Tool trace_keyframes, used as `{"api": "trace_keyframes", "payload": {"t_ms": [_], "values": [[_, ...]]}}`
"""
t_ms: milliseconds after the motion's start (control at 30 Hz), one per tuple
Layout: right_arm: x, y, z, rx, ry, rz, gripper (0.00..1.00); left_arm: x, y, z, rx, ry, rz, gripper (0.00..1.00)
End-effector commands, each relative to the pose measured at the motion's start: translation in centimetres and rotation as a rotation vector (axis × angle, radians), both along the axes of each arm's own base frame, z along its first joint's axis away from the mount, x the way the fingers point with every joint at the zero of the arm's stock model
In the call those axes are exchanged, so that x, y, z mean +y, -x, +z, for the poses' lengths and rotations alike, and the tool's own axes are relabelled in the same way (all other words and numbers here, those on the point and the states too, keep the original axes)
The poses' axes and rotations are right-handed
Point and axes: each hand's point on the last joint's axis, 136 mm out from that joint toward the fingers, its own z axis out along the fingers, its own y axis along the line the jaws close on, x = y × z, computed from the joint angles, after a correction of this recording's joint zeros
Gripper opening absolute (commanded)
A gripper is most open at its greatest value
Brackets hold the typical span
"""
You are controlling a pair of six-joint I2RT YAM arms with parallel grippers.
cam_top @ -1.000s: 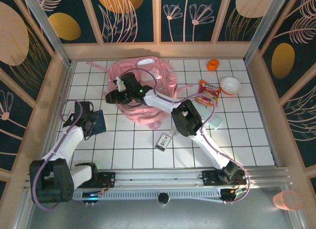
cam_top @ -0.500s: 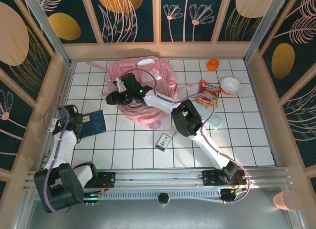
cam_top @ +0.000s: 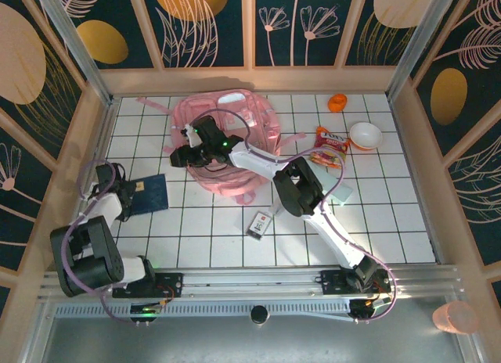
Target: Pack the student bag
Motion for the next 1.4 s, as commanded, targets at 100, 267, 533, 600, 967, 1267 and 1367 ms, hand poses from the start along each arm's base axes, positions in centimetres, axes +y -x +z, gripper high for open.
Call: {"api": "trace_keyframes", "payload": {"t_ms": [100, 267, 533, 600, 967, 1267, 1367], "values": [[-0.9, -0.7, 2.7, -0.045, -0.012, -0.027, 0.51, -0.7, -6.0, 0.8, -0.098, 0.027, -0.194, 0.76], [-0.9, -1.0, 2.4, -0.031, -0.009, -0.053, 0.51, -1.0, -8.8, 1.1, -0.128, 0.035, -0.271, 0.75], [0.0, 0.3, 1.1, -0.021, 0.019, -0.026, 0.49, -4.8, -11.1, 3.1, -0.212, 0.089, -0.409, 0.82], [0.1, 0.9, 0.7, -0.025, 0.036, -0.016, 0.49, -3.9, -10.4, 4.9, -0.189, -0.002, -0.441, 0.87], [0.1, 2.1, -2.4, -0.100, 0.178, 0.056, 0.43, -4.8, -4.4, 4.0, -0.194, 0.063, -0.552, 0.75], [-0.2, 2.8, -5.7, -0.117, 0.233, 0.143, 0.38, -6.7, -2.7, 1.3, -0.206, 0.167, -0.546, 0.61], [-0.7, 3.0, -6.9, -0.126, 0.265, 0.168, 0.37, -7.0, -2.2, 0.6, -0.195, 0.184, -0.541, 0.59]]}}
